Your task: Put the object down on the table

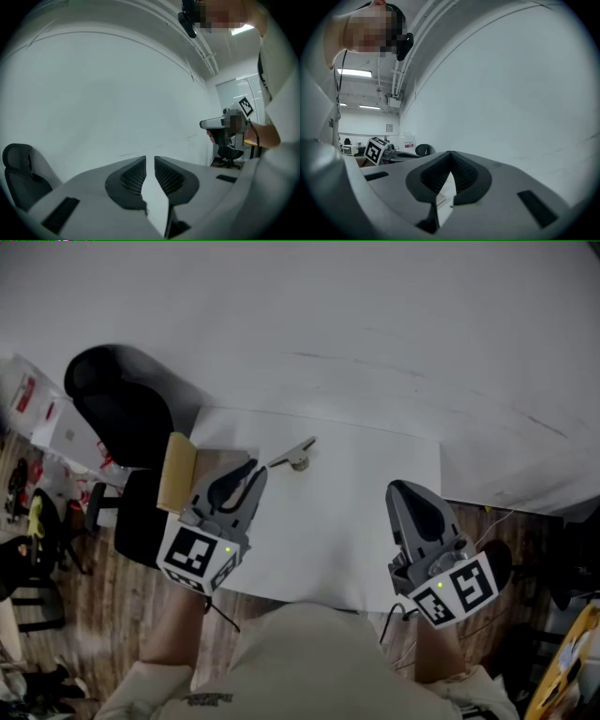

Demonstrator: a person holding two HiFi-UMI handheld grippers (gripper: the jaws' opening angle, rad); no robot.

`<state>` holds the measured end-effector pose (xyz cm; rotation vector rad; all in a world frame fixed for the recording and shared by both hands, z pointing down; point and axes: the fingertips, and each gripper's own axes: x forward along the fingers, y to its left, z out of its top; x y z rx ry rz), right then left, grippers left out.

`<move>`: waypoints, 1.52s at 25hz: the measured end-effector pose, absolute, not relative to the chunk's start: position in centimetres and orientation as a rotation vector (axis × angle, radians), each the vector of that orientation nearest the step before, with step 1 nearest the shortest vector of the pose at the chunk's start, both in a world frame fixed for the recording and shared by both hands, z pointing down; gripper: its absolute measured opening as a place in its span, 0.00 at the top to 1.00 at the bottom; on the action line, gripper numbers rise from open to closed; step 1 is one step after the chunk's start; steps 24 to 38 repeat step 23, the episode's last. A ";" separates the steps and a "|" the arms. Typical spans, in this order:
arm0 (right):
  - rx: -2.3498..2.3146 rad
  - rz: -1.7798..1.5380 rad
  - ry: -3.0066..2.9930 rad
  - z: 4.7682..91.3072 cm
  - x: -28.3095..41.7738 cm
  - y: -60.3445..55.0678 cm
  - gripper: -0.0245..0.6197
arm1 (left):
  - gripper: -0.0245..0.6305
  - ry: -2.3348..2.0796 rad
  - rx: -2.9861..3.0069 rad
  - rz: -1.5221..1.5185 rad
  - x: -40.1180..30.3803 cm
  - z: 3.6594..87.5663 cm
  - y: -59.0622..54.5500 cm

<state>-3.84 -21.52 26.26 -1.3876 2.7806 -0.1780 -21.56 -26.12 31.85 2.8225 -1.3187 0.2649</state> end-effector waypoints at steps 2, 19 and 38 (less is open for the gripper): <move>-1.382 -0.173 2.781 25.9 -4.1 -21.0 0.93 | 0.86 -1.298 2.836 0.258 -21.6 31.3 -25.1; -1.332 -0.257 2.939 29.2 -8.1 -19.4 0.93 | 0.92 -1.336 2.765 0.220 -25.1 31.8 -21.4; -1.339 -0.252 2.952 29.4 -8.3 -19.5 0.93 | 0.92 -1.354 2.758 0.200 -25.6 31.5 -20.9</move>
